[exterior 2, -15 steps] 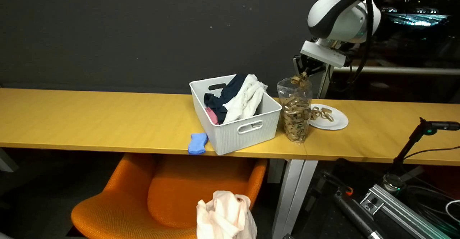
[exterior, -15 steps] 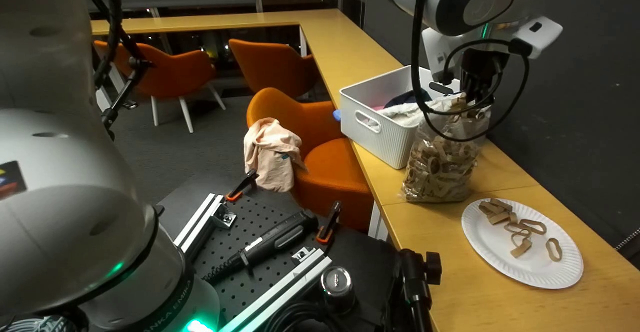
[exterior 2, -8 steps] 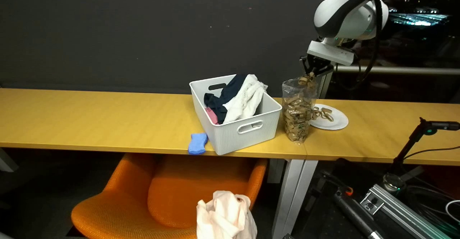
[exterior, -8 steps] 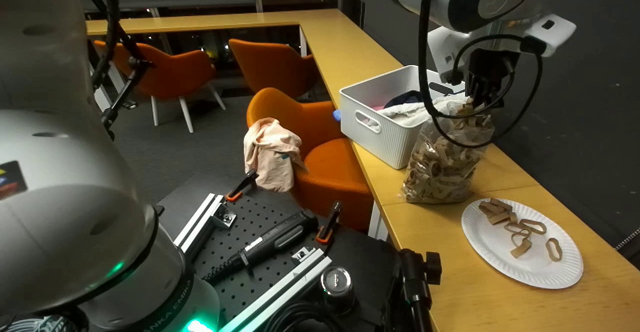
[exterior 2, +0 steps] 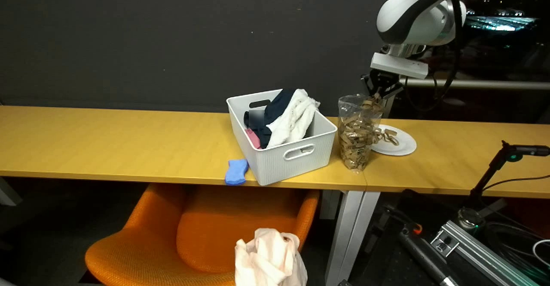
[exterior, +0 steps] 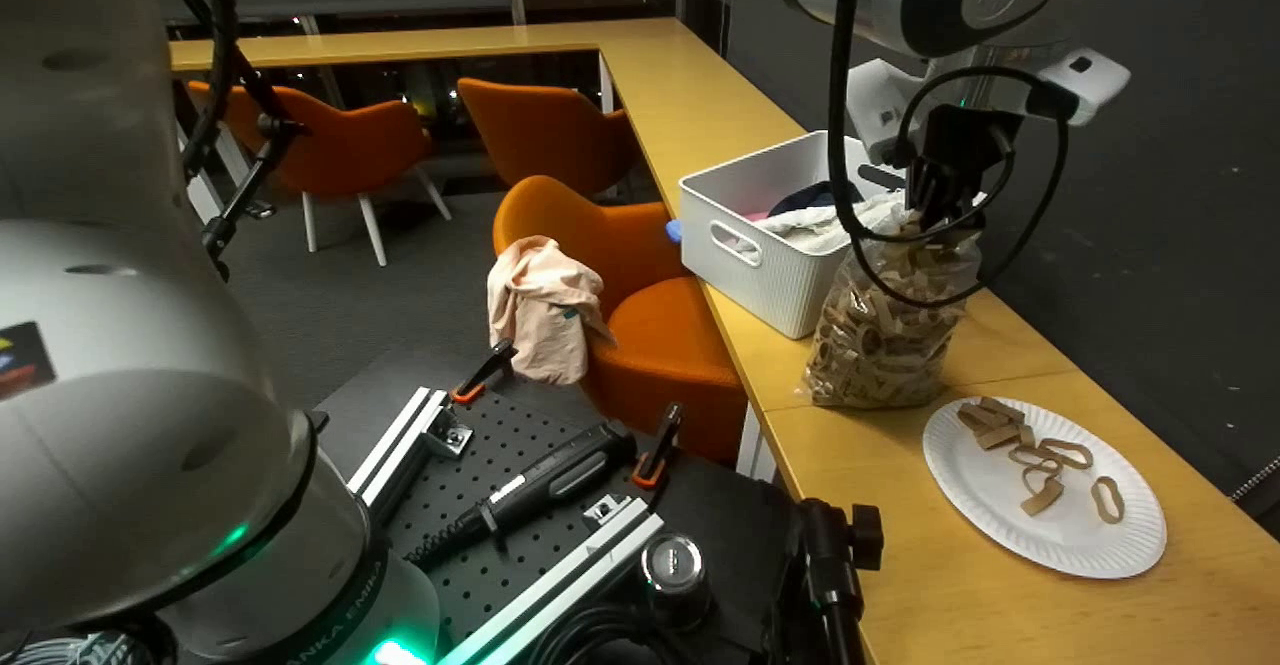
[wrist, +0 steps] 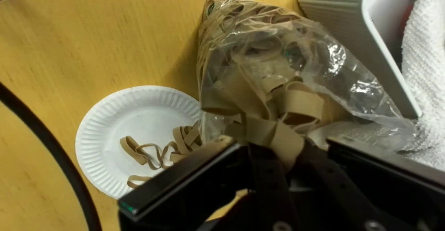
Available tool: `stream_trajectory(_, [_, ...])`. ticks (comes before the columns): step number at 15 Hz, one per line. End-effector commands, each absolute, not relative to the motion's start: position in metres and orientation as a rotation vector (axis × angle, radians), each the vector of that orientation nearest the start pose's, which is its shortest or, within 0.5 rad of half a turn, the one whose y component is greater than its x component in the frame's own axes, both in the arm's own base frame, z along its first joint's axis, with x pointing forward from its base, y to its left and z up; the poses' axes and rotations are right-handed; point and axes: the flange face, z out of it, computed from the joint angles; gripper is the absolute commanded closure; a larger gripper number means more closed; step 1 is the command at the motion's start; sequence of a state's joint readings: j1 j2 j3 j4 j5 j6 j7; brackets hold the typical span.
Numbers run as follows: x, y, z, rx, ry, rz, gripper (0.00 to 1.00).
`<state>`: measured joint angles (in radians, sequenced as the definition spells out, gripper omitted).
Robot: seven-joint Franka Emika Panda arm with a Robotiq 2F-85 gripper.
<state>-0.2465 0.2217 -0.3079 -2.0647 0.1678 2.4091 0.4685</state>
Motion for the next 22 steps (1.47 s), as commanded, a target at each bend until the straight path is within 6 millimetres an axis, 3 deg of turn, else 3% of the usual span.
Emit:
stream_trajectory(1, [0.517,-0.302,0.339,-2.622,1.653,-0.176,0.98])
stream_trajectory(5, [0.52,-0.311,0.325,-2.623,1.705,-0.202,0.98])
stream_trajectory(10, [0.531,-0.306,0.322,-2.597,1.687,-0.319,0.98])
stream_trajectory(17, [0.534,-0.301,0.304,-2.617,1.688,-0.265,0.98])
stream_trajectory(18, [0.533,-0.304,0.305,-2.61,1.7,-0.274,0.68])
stream_trajectory(19, [0.533,-0.306,0.308,-2.601,1.707,-0.28,0.67])
stream_trajectory(22, [0.531,-0.312,0.316,-2.584,1.72,-0.306,0.46])
